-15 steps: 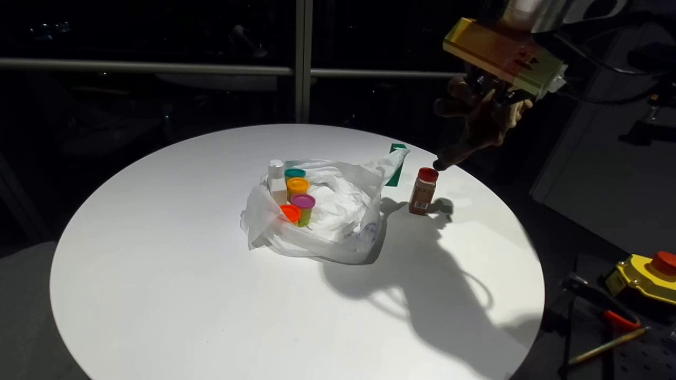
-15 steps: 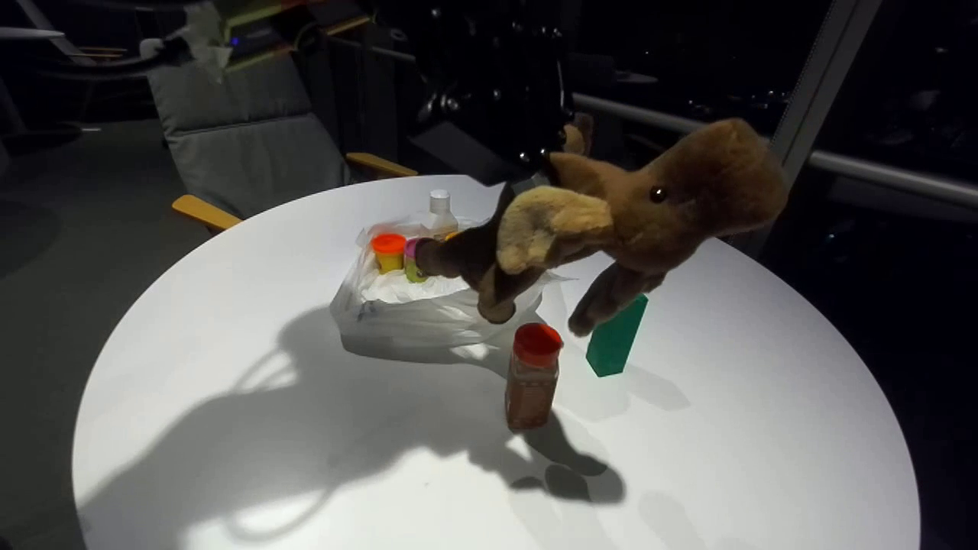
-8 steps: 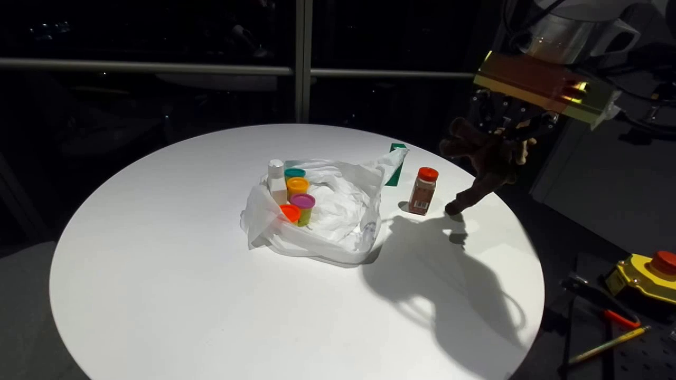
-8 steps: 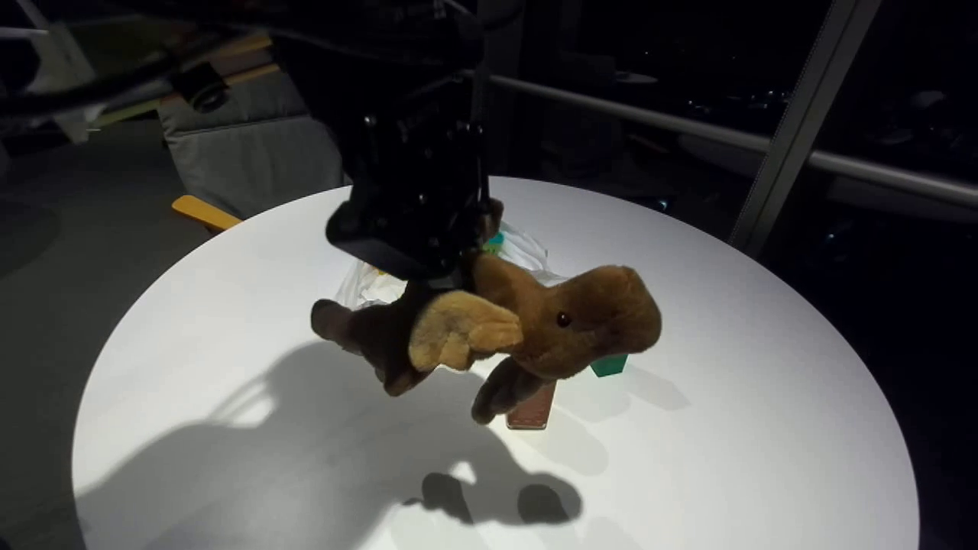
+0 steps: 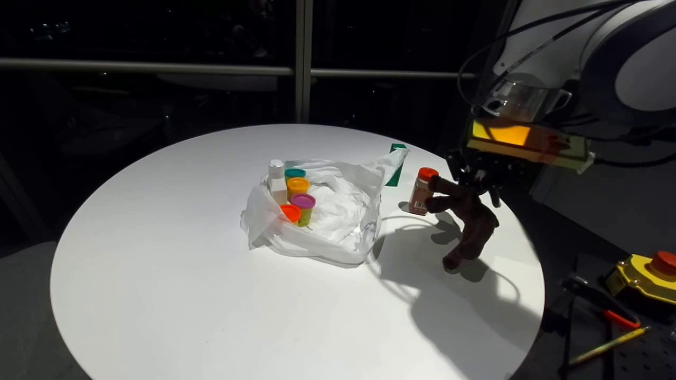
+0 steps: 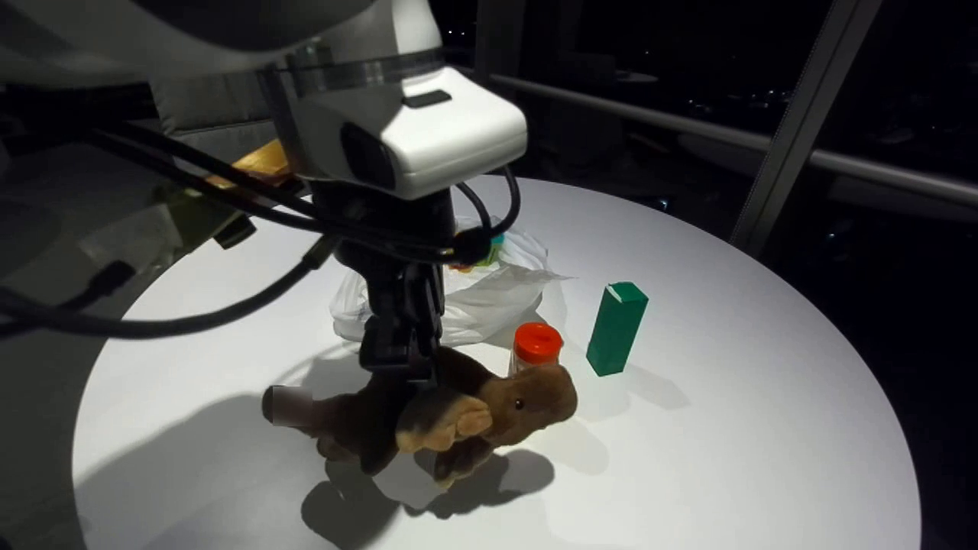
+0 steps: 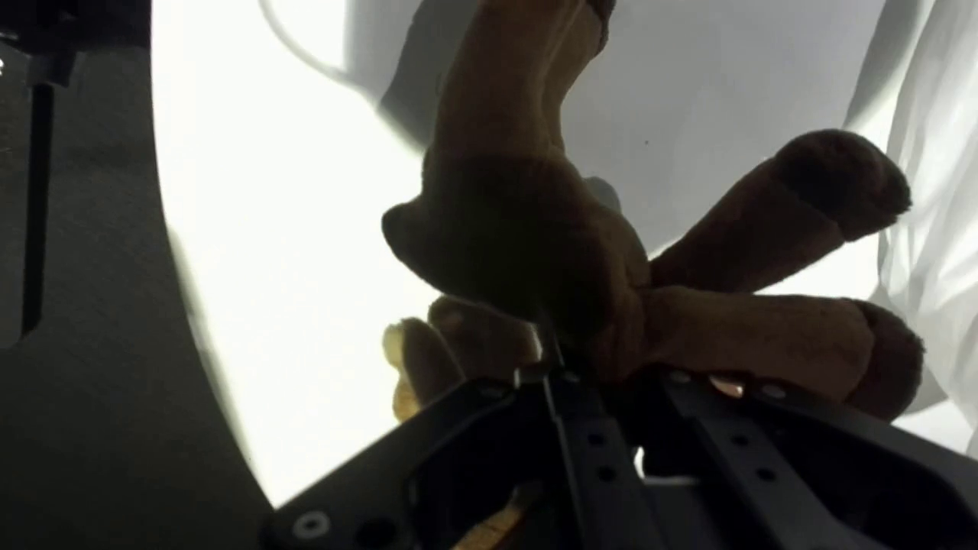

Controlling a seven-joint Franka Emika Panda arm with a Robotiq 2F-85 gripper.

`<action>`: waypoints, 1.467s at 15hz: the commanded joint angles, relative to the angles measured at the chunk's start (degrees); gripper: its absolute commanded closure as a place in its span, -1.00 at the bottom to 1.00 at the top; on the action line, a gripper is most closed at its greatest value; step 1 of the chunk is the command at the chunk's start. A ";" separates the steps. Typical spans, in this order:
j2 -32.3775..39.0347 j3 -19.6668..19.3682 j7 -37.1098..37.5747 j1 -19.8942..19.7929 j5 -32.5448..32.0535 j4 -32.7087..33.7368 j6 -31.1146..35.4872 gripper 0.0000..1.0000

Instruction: Remove the objects from the plastic and put them on the table

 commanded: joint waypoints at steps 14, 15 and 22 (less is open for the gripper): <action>0.20 16.91 14.57 1.64 -9.63 5.54 -8.64 -1.00; 0.45 17.01 15.53 2.68 -10.98 7.04 -10.08 -1.00; 2.07 20.90 -5.06 -4.72 -6.05 22.88 -17.65 -1.00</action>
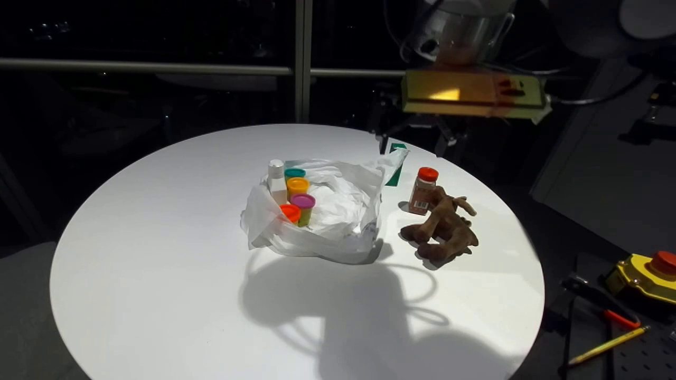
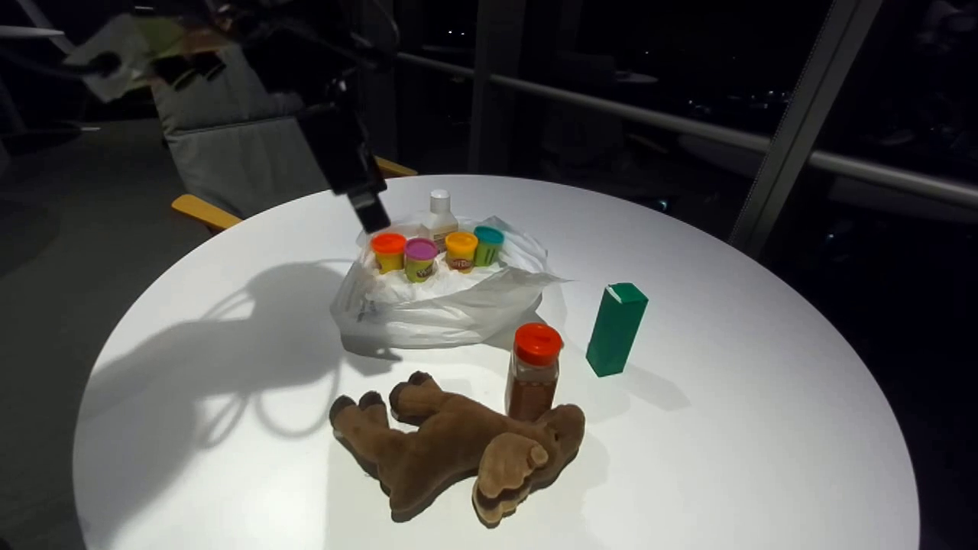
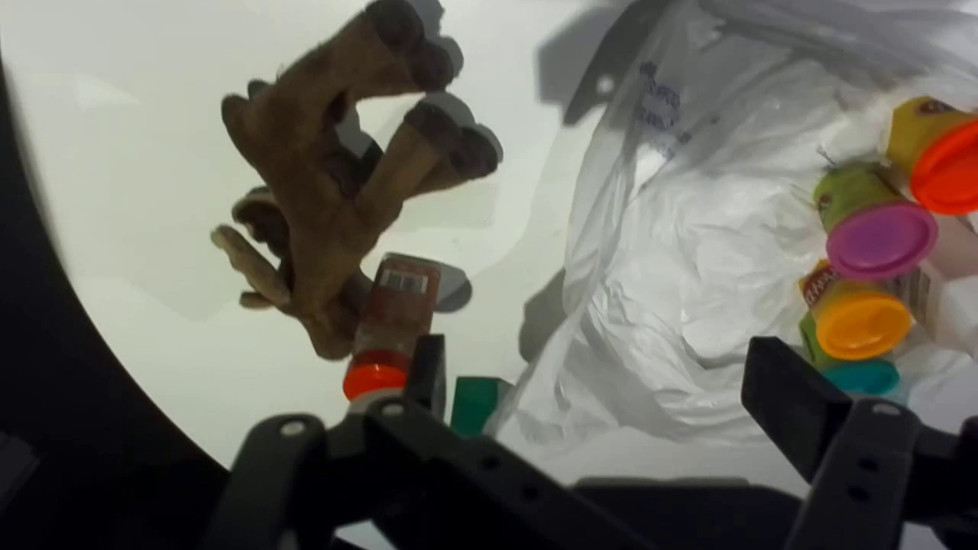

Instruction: Remove the objects from the plastic and put them on the table

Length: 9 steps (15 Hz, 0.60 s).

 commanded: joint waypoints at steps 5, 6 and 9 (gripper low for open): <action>13.57 2.60 -33.85 -4.78 16.38 21.11 -2.60 -1.00; 16.17 2.96 -38.21 -5.11 19.22 23.52 -3.03 -1.00; 22.38 8.00 -50.67 -10.19 25.47 30.49 -6.57 -1.00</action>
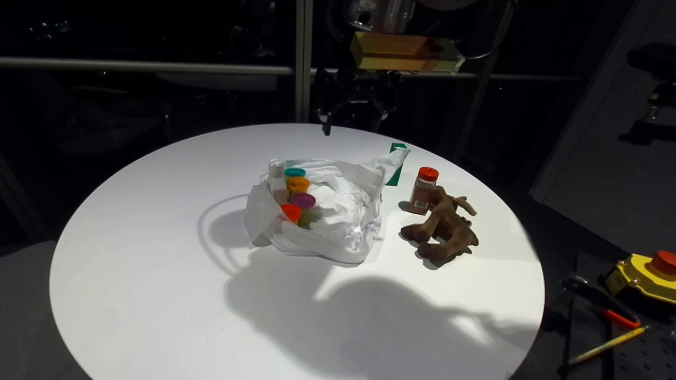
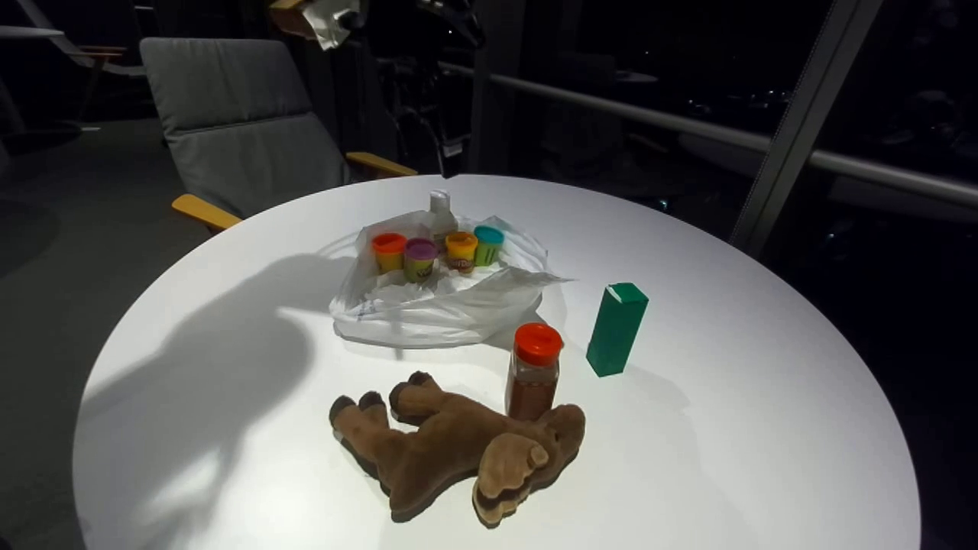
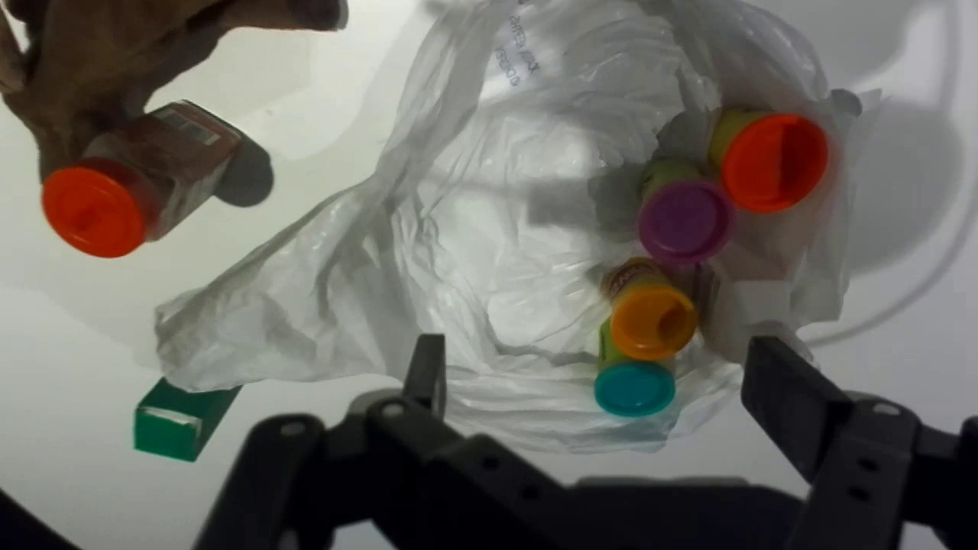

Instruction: Remove the objects from the plastic and put them on the table

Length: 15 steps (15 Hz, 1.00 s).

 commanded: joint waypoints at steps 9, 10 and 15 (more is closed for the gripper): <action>18.60 -0.10 -31.07 -1.24 9.83 26.81 -14.50 -1.00; 19.32 0.01 -30.93 -0.70 10.03 28.18 -15.42 -1.00; 24.12 -0.23 -28.04 1.95 10.58 34.28 -16.19 -1.00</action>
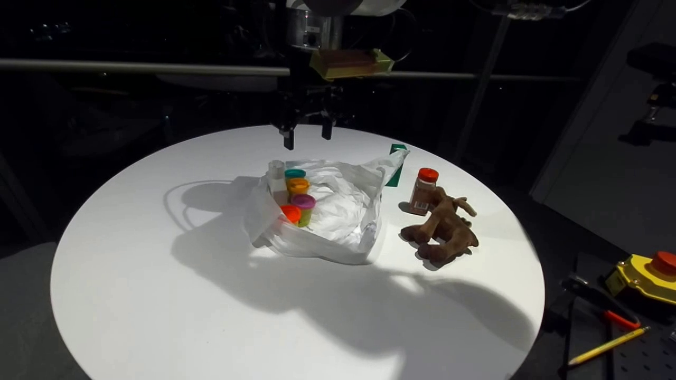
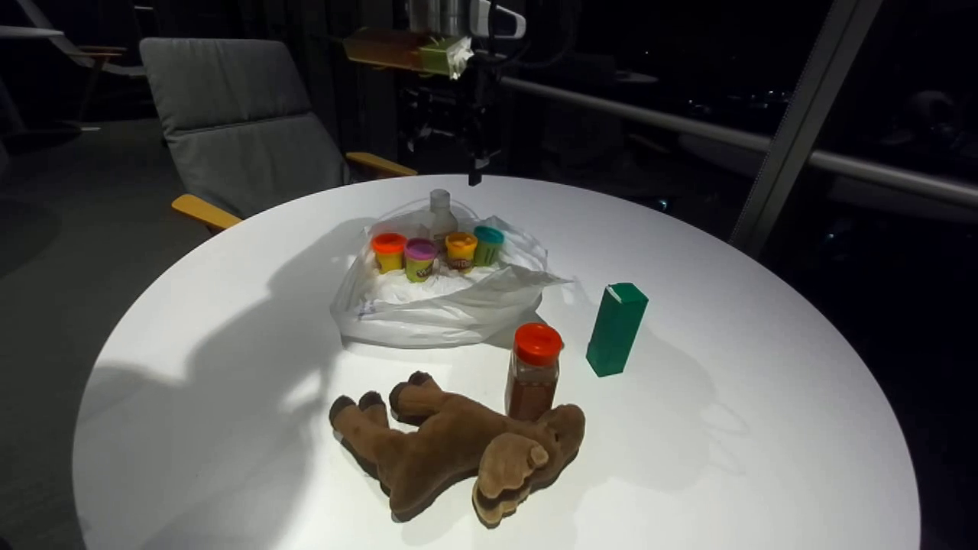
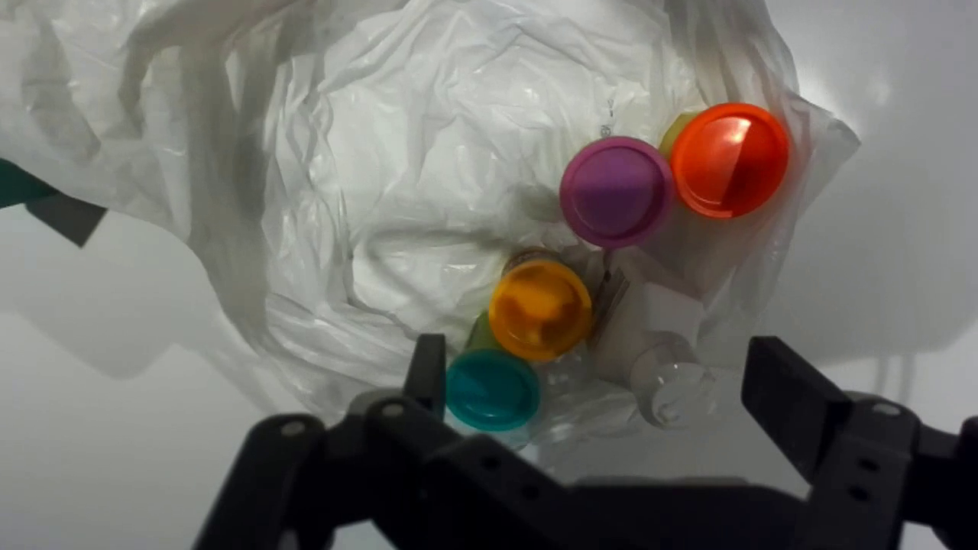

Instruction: Remove the objects from the plastic and put them on the table

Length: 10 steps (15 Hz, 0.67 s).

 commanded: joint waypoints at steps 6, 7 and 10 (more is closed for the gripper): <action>10.39 -0.70 1.59 2.80 3.91 14.26 -1.35 -1.00; 11.40 -0.78 1.84 2.97 4.16 15.66 -1.48 -1.00; 14.57 -0.94 2.70 3.17 4.94 19.70 -2.72 -1.00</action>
